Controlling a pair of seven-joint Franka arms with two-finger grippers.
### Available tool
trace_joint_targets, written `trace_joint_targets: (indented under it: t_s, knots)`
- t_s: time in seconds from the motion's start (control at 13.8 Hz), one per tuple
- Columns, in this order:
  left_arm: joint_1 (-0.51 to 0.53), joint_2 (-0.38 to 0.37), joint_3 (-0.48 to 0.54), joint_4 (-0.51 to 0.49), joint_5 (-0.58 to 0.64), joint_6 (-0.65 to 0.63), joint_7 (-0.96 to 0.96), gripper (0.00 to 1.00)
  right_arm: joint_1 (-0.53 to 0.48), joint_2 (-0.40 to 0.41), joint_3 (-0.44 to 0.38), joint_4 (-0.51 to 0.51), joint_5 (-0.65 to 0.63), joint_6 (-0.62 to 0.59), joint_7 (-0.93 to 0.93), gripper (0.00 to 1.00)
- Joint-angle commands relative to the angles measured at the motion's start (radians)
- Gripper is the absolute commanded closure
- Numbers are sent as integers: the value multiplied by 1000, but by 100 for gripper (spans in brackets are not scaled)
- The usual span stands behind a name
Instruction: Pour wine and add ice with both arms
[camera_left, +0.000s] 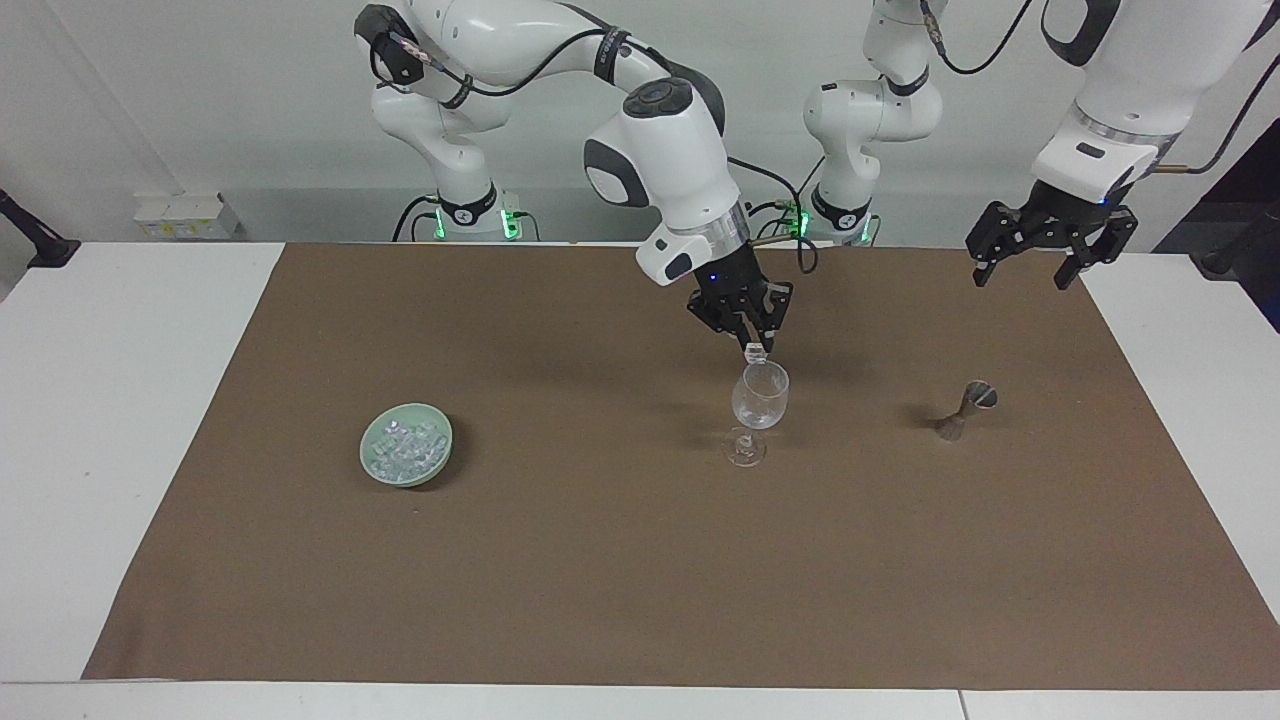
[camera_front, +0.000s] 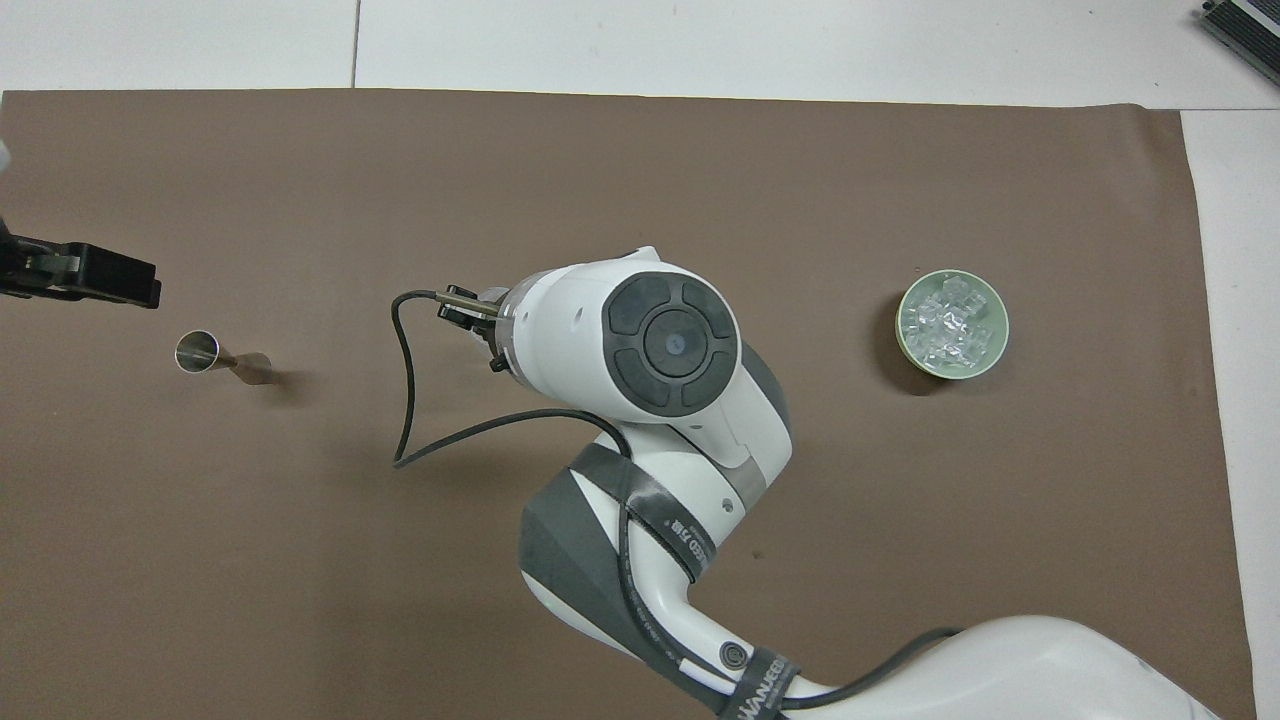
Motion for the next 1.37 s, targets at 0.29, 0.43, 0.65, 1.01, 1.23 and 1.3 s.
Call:
trace_joint_targets:
  t_s: [0.29,0.43,0.65,1.01,1.23,1.3]
  knots:
    - [-4,-2,6,-8,-3,18,4,0,9,84,21,71,-78,11,52,100]
    - [-7,-4,6,-6,-2,15,2,0,9,90,21,71,-80,15,54,96]
    - [-5,-4,8,-8,-2,12,2,0,9,102,21,76,-83,15,55,79]
    - [-4,-2,8,-8,-2,11,2,0,17,102,21,77,-83,46,74,38]
    - [-5,-4,8,-8,-2,14,2,0,18,90,38,100,-83,42,91,11]
    - [-5,-4,6,-8,-2,12,4,0,9,84,39,116,-84,35,91,0]
